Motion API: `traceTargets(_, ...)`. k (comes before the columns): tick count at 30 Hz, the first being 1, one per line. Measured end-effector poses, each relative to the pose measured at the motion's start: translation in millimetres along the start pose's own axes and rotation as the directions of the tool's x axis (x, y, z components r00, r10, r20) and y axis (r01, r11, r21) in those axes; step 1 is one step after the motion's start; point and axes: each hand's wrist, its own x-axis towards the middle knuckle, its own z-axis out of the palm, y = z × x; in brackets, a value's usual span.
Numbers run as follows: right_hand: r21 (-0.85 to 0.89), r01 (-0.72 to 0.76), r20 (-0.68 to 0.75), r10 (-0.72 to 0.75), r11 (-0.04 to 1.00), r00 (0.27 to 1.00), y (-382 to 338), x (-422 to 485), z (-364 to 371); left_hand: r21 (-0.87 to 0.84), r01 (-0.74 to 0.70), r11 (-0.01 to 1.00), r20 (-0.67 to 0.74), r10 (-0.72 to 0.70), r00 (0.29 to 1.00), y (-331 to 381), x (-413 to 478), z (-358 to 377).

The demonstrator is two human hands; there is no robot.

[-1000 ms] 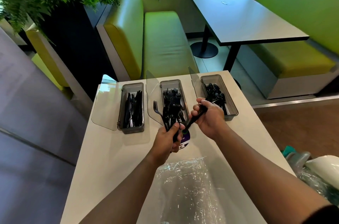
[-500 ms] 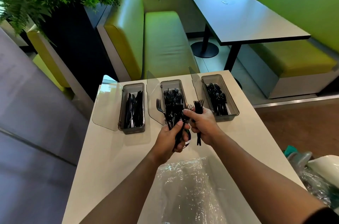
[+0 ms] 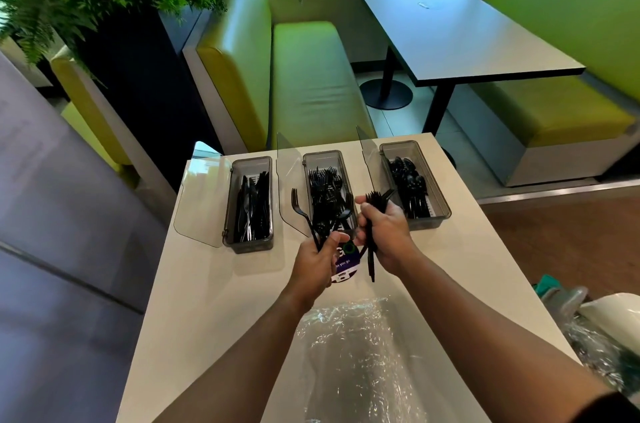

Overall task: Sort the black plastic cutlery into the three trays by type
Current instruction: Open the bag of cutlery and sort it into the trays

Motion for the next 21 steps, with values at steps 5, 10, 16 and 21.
traceTargets(5,-0.052,0.002,-0.021,-0.004,0.999,1.0,1,-9,9,0.035,-0.041,0.999,0.009,0.041,0.999,0,-1,1)
traceTargets(10,-0.181,0.038,-0.031,-0.044,0.983,0.999,-7,-17,19,0.148,-0.116,0.982,0.063,0.108,0.992,3,-3,5)
traceTargets(16,-0.213,0.075,-0.053,-0.089,0.974,0.995,-7,-16,19,0.152,-0.143,0.978,0.081,0.132,0.988,4,-5,6)
traceTargets(21,-0.183,0.036,-0.052,-0.046,0.982,0.998,-4,-11,15,0.04,-0.06,0.997,0.1,0.055,0.993,6,-7,6)
